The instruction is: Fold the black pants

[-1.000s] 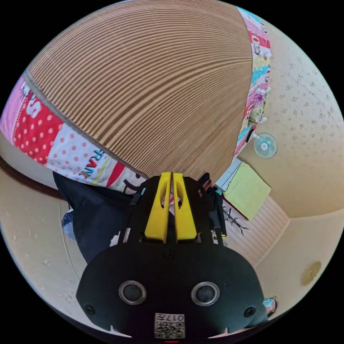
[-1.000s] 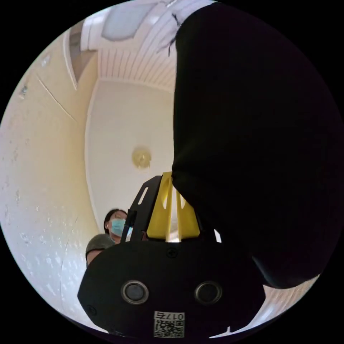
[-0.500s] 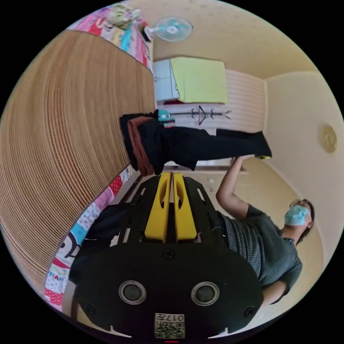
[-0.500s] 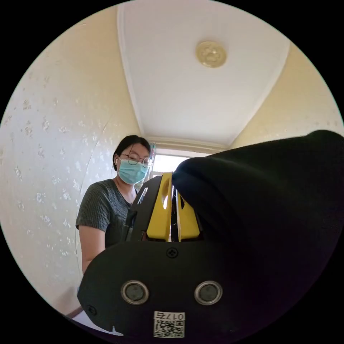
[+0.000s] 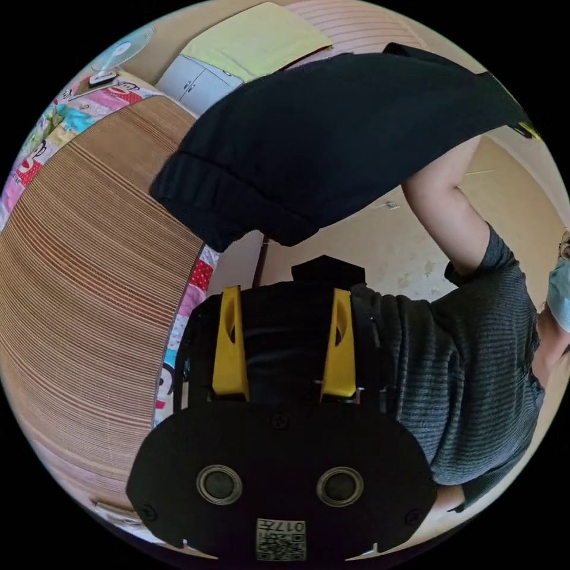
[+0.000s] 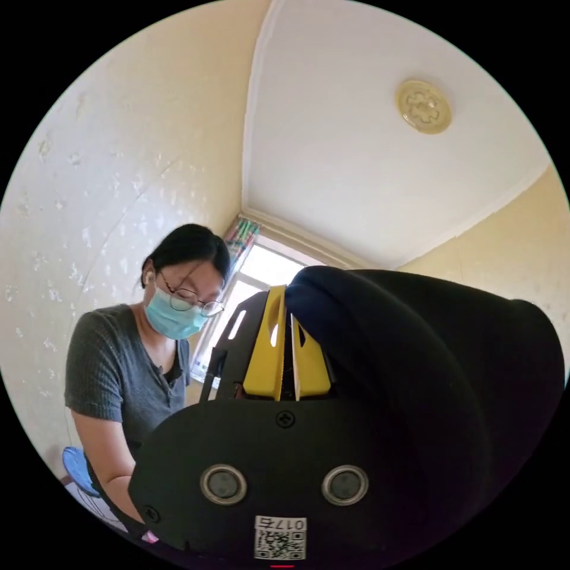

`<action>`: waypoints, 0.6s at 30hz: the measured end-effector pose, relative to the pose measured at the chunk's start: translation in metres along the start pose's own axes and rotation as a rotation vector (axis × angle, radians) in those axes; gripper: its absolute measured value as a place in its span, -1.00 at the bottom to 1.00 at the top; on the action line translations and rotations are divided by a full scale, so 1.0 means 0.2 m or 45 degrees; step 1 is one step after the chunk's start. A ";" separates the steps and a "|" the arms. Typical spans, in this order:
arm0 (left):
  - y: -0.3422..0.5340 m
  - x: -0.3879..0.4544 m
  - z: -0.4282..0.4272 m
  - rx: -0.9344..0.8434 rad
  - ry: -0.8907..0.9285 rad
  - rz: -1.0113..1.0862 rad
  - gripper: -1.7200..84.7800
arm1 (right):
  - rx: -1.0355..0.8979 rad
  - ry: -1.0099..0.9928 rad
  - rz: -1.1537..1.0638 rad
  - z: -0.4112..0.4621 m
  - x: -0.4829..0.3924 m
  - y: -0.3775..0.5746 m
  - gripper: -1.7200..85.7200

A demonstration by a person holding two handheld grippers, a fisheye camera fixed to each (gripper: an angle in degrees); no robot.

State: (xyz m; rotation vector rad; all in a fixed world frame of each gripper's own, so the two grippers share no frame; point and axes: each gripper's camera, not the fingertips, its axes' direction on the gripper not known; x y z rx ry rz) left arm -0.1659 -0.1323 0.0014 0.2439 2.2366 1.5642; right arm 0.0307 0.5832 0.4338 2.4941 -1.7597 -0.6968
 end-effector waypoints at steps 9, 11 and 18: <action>-0.13 -0.48 -0.19 0.379 1.480 -0.288 -0.40 | -0.239 0.611 -0.219 0.63 -0.14 -0.04 -0.98; -0.19 -0.54 -0.17 0.541 1.845 -0.389 -0.51 | -0.214 0.646 -0.242 0.64 -0.11 -0.06 -0.98; -0.07 -0.43 -0.81 1.380 1.805 -0.388 -0.81 | -0.321 0.890 -0.181 0.55 0.41 -0.08 -0.97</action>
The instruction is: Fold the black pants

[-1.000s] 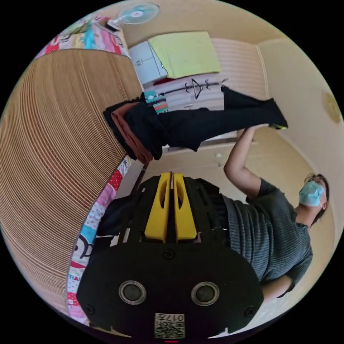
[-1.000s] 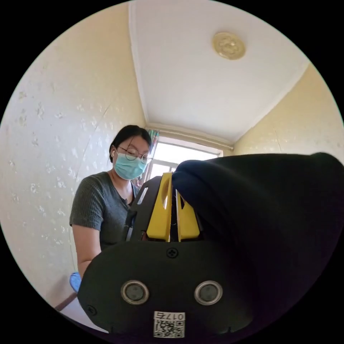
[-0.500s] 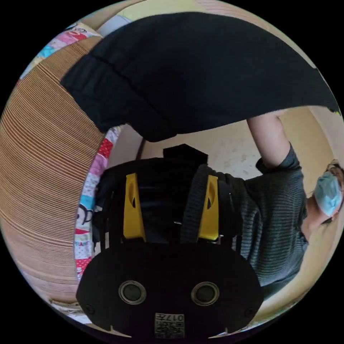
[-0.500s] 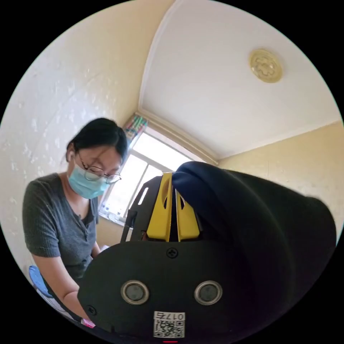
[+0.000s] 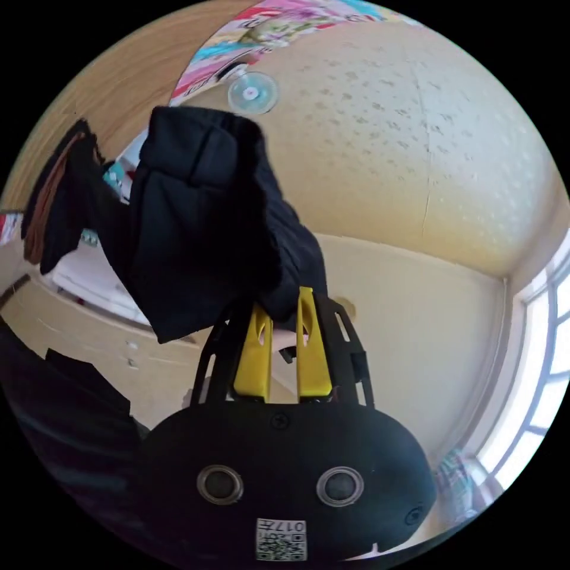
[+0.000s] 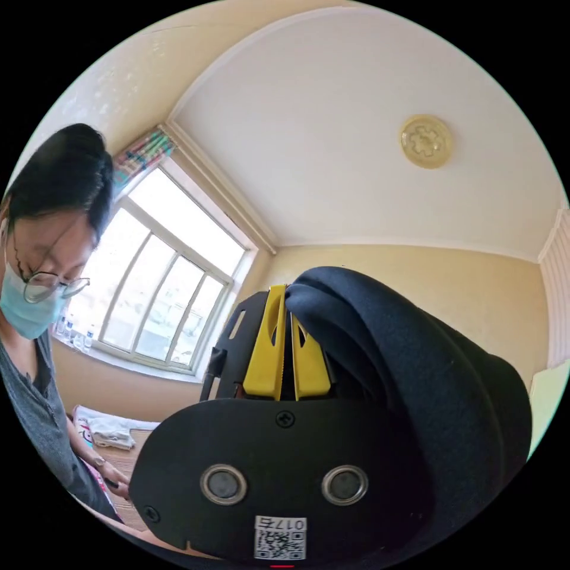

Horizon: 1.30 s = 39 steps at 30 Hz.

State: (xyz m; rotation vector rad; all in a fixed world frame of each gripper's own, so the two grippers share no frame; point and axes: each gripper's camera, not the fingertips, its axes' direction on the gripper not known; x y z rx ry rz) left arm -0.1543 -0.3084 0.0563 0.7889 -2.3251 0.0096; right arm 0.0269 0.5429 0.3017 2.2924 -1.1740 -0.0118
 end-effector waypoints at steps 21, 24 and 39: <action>0.20 0.97 -1.08 1.232 -1.626 0.128 -0.54 | -1.726 -0.695 2.212 0.17 1.07 3.44 -0.92; 0.17 0.82 -1.17 1.206 -1.521 -0.026 -0.53 | -1.425 -0.466 2.498 -0.31 1.28 3.39 -0.94; -0.18 1.29 -0.96 0.775 -1.746 0.171 -0.85 | -0.541 0.315 2.767 -1.47 1.98 2.48 -0.95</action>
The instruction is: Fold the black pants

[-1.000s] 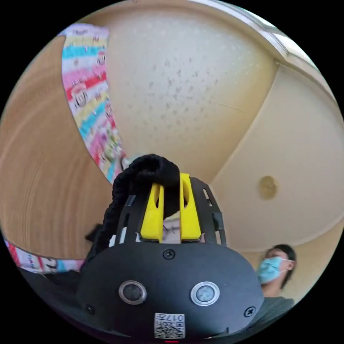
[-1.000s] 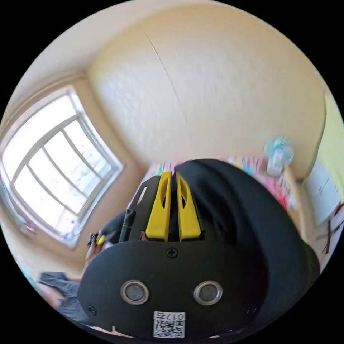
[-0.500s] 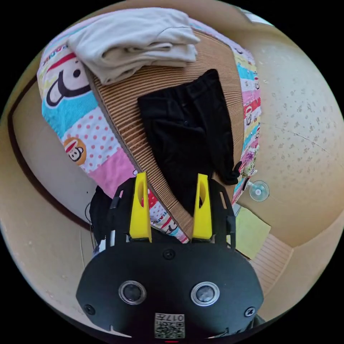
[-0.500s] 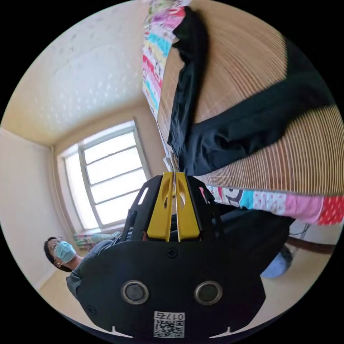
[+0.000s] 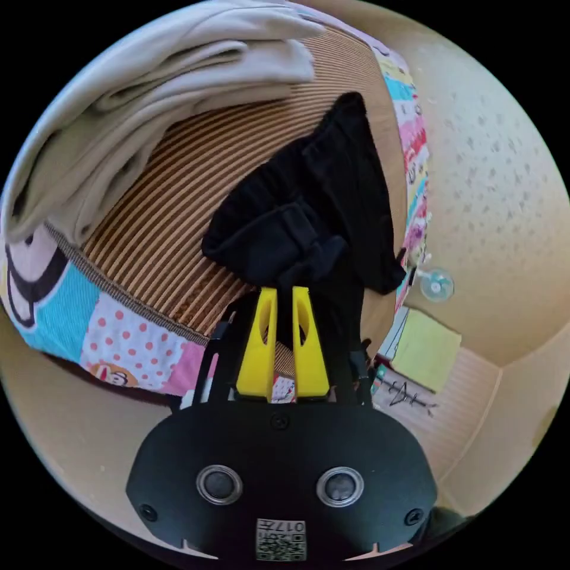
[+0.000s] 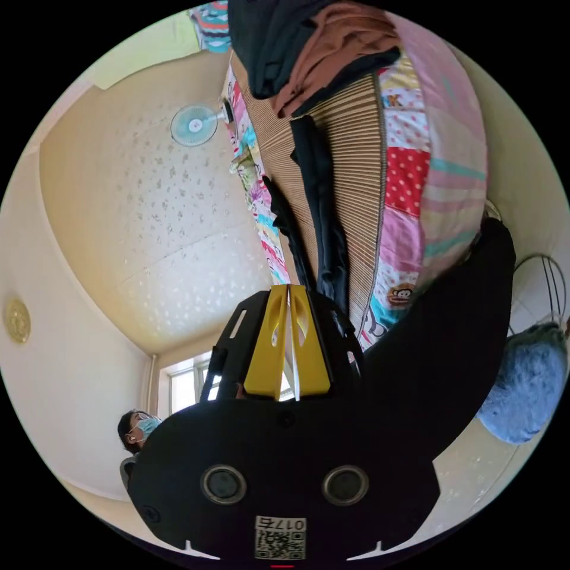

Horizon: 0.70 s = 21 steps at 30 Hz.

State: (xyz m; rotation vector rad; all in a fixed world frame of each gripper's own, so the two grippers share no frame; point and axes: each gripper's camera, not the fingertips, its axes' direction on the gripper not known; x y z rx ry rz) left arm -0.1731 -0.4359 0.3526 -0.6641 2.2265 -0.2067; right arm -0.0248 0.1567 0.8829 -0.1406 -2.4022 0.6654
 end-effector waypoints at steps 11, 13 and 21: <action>0.88 -0.32 -0.75 0.754 0.032 -0.684 -0.83 | 0.290 -0.311 0.200 -0.28 -0.33 -0.13 -0.95; 1.04 -0.37 -0.65 0.685 0.110 -0.772 -0.77 | 0.287 -0.307 0.248 -0.27 -0.43 -0.20 -0.94; 1.22 -0.13 -0.29 0.148 0.014 -0.469 -0.78 | 0.085 -0.012 0.348 -0.15 -0.85 -0.55 -0.82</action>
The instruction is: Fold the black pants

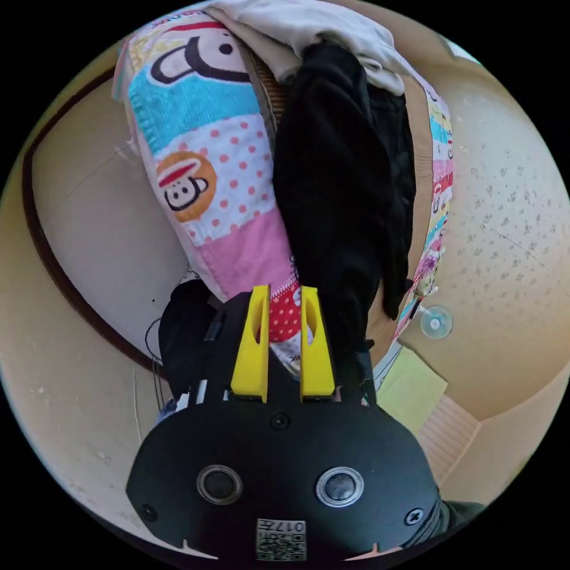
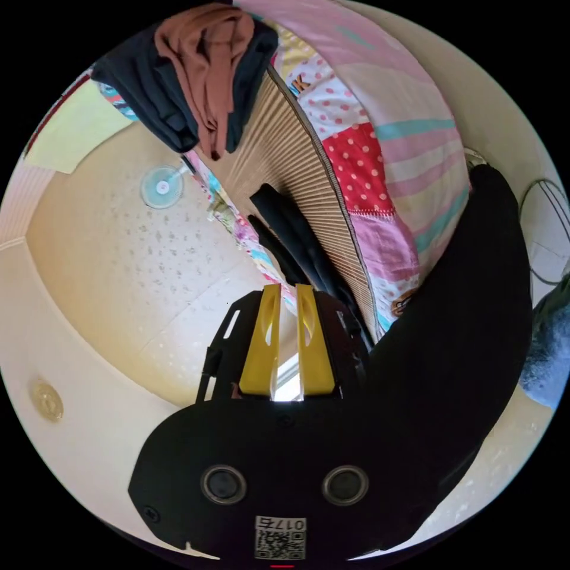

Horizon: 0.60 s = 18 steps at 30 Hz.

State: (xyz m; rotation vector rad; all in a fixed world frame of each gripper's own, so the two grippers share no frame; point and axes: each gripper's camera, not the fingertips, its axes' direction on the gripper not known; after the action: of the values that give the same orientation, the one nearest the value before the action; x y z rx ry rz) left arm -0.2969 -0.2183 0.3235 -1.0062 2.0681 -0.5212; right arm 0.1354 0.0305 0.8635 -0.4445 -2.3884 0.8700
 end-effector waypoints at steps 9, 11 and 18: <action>0.26 0.19 0.21 -0.209 0.076 -0.083 -0.80 | 0.011 0.061 -0.040 0.15 -0.51 -0.28 -0.66; 0.34 0.23 0.22 -0.160 0.173 -0.110 -0.80 | 0.027 0.074 -0.057 0.18 -0.60 -0.33 -0.60; 0.60 0.35 0.35 -0.313 0.117 -0.004 -0.80 | -0.228 0.478 -0.124 0.41 -0.85 -0.43 -0.78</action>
State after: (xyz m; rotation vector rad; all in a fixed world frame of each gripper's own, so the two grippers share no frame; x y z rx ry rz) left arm -0.3278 -0.2038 0.1713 -1.1446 2.2528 -0.3245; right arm 0.2111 -0.1518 0.8034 -0.5068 -2.1249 0.4806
